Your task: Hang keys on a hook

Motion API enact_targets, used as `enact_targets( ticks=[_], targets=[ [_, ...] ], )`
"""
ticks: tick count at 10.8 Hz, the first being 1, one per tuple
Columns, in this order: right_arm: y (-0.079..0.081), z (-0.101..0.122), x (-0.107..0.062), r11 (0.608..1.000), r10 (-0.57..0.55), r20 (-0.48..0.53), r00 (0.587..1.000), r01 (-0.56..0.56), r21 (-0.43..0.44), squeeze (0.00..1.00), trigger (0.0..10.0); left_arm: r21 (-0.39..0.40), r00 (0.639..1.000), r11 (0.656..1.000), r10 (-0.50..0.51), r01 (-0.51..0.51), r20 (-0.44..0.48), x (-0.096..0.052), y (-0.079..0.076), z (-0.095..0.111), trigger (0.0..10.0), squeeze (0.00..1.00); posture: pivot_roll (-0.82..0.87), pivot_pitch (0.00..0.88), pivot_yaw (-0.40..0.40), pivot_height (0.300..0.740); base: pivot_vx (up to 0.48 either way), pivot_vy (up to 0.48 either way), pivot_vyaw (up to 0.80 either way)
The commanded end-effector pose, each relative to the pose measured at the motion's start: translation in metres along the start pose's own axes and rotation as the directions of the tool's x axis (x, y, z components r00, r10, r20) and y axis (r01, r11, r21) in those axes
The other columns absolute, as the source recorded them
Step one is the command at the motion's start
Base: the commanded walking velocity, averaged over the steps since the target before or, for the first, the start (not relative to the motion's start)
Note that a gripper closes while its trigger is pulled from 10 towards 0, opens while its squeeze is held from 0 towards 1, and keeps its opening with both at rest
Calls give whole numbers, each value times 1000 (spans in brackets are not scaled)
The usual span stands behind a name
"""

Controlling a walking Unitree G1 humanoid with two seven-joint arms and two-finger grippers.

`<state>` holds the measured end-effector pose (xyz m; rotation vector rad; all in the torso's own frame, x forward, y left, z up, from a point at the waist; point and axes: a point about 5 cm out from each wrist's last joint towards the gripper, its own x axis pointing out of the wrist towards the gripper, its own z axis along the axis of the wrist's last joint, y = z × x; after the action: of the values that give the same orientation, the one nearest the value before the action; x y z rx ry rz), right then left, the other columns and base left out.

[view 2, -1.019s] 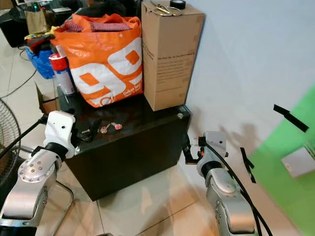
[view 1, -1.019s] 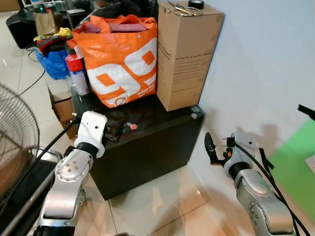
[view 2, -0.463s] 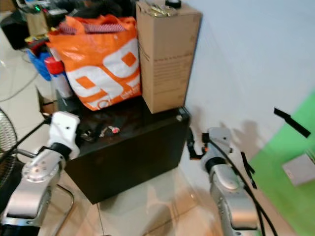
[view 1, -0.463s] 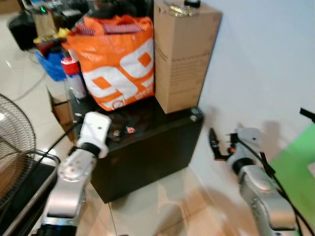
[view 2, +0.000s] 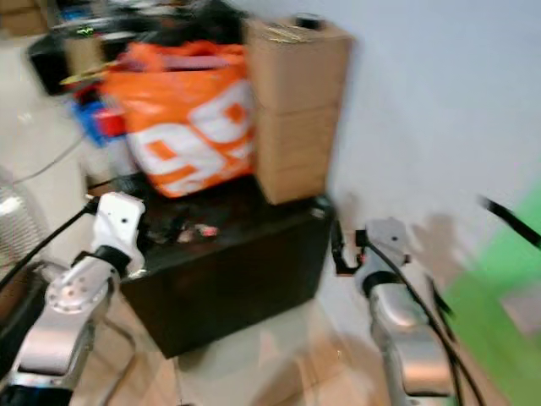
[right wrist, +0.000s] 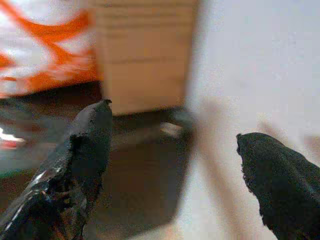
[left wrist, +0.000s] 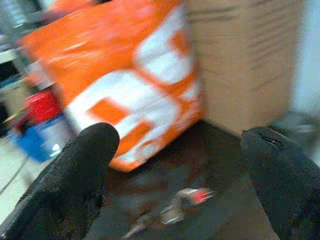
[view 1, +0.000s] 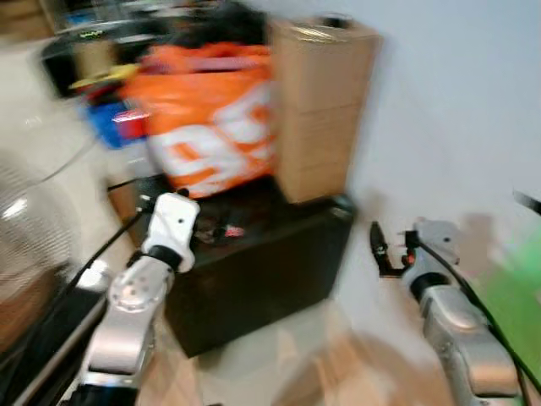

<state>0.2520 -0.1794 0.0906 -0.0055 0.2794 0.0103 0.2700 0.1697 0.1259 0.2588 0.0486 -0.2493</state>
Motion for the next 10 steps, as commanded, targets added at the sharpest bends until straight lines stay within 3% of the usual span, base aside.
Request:
enact_targets(
  ticks=[1, 10],
  targets=[
    [6, 4, 2, 1000, 24, 13, 1000, -24, -14, 0, 10000, 1, 1000, 1000, 13, -13, -8, 0, 4, -1, 10000, 180, -70, 0, 15, 740, 345, 0, 494],
    [-3, 11, 9, 998, -23, 29, 999, 24, -55, 0, 10000, -11, 1000, 1000, 21, -21, -2, 9, 2, -1, 10000, 176, -89, 0, 7, 740, 345, 0, 0]
  ],
)
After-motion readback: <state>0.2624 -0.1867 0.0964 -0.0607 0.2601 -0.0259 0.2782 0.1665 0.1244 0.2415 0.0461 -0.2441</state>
